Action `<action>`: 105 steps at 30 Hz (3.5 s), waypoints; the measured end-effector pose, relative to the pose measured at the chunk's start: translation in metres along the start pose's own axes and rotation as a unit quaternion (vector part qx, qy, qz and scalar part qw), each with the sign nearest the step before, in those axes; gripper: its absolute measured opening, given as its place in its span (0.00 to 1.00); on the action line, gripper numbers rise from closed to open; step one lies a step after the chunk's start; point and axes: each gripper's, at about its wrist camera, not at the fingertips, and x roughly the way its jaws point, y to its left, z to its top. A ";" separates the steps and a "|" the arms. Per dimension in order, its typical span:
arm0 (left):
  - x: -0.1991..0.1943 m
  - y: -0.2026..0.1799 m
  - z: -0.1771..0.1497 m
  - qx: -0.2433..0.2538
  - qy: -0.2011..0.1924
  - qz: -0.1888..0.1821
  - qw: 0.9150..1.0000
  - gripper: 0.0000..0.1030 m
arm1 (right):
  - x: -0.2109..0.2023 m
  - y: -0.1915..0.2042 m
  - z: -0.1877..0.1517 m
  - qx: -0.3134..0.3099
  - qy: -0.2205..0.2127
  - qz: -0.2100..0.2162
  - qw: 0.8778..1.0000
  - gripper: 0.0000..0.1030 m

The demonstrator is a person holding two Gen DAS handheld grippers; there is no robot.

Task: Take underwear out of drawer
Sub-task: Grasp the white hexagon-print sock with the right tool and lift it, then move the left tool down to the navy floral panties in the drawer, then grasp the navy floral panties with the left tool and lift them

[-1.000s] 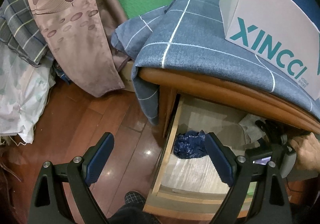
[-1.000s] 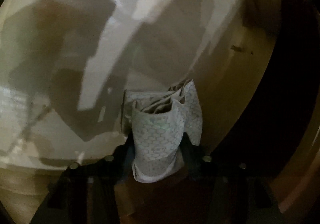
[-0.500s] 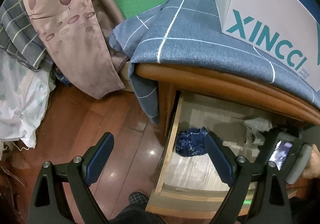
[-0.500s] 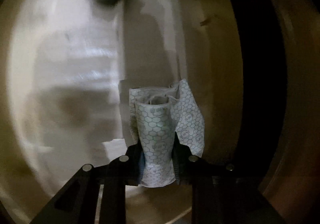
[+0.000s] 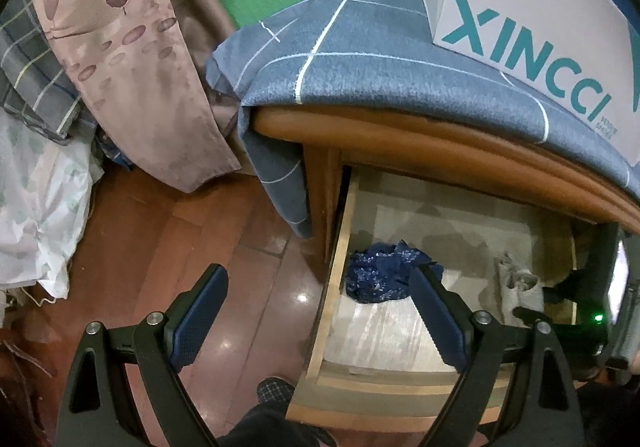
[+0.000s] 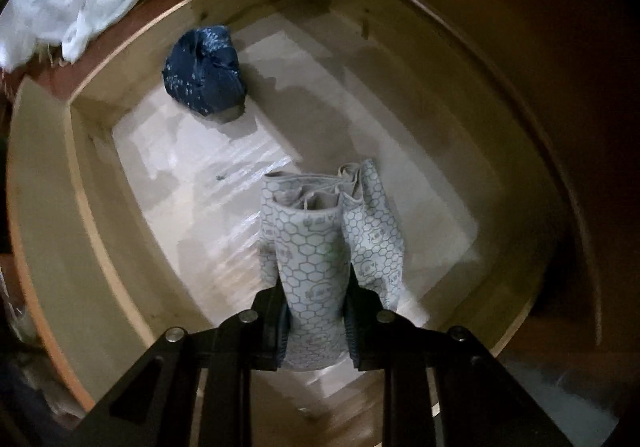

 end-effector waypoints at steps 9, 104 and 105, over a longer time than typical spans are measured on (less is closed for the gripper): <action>0.008 -0.012 -0.004 0.018 0.011 -0.031 0.999 0.88 | 0.002 -0.005 -0.010 0.049 -0.034 0.009 0.998 0.21; 0.112 -0.109 -0.049 0.325 0.176 -0.099 0.924 0.21 | -0.074 -0.041 -0.092 0.310 -0.226 0.069 0.921 0.22; 0.107 -0.110 -0.052 0.324 0.175 -0.103 0.924 0.21 | -0.073 -0.041 -0.091 0.311 -0.224 0.066 0.921 0.22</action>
